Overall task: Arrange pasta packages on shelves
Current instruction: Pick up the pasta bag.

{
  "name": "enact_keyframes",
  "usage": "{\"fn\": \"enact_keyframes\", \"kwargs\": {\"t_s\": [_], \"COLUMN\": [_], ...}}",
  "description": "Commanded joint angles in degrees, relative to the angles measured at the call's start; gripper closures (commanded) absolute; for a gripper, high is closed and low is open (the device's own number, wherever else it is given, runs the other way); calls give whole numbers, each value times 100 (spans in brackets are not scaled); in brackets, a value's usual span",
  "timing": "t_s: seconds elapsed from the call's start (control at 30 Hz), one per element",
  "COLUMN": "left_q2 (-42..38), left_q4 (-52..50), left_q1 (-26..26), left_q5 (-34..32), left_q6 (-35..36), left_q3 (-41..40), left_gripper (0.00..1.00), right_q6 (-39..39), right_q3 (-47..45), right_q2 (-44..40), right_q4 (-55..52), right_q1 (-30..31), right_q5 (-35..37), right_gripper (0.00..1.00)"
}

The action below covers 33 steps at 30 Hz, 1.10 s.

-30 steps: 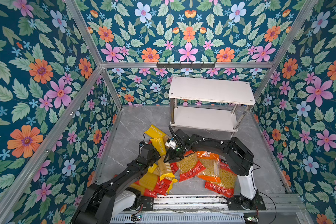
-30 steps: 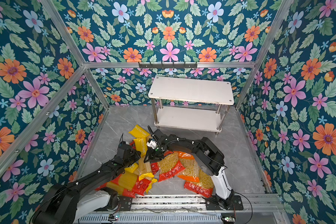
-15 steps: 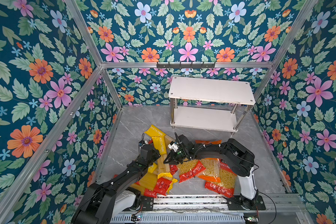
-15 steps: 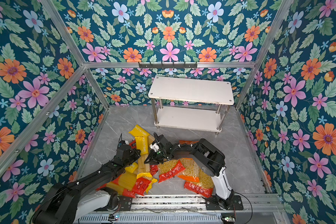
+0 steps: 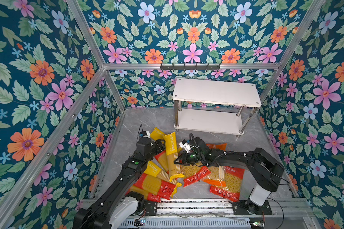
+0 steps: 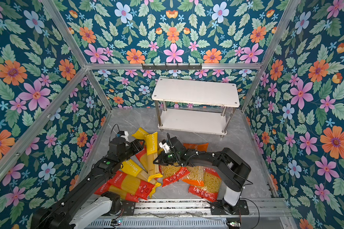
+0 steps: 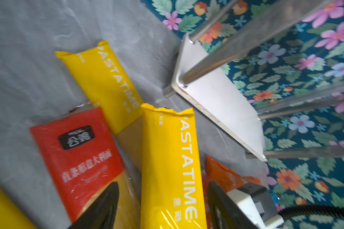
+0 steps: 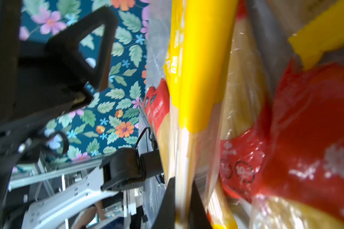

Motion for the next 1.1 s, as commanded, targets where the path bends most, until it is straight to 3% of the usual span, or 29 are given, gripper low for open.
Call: {"fn": "enact_keyframes", "kwargs": {"t_s": [0.0, 0.13, 0.27, 0.43, 0.67, 0.73, 0.9, 1.07], "left_q2": [57, 47, 407, 1110, 1839, 1924, 2068, 2251], "left_q4": [574, 1798, 4182, 4867, 5484, 5482, 5421, 5330], "left_q1": [19, 18, -106, -426, -896, -992, -1007, -1007], "left_q5": [950, 1663, 2339, 2605, 2954, 2984, 3054, 3154], "left_q6": [268, 13, -827, -762, -677, -590, -474, -395], "left_q3": [81, -244, -773, -478, 20, 144, 408, 858], "left_gripper": [20, 16, 6, 7, 20, 27, 61, 89], "right_q6": [-819, -1223, -1481, -1630, -1665, -1666, -1393, -1227], "right_q3": [-331, -889, -1014, -818, -633, -613, -681, -717], "right_q2": [-680, -1619, -2357, -2873, -3135, -3183, -3202, -3171], "right_q4": [1015, 887, 409, -97, -446, -509, -386, -439], "right_q1": [-87, -354, -524, -533, -555, -605, -859, -979], "right_q5": [108, 313, 341, 177, 6, -16, -198, -239], "right_gripper": [100, 100, 100, 100, 100, 100, 100, 84]}}
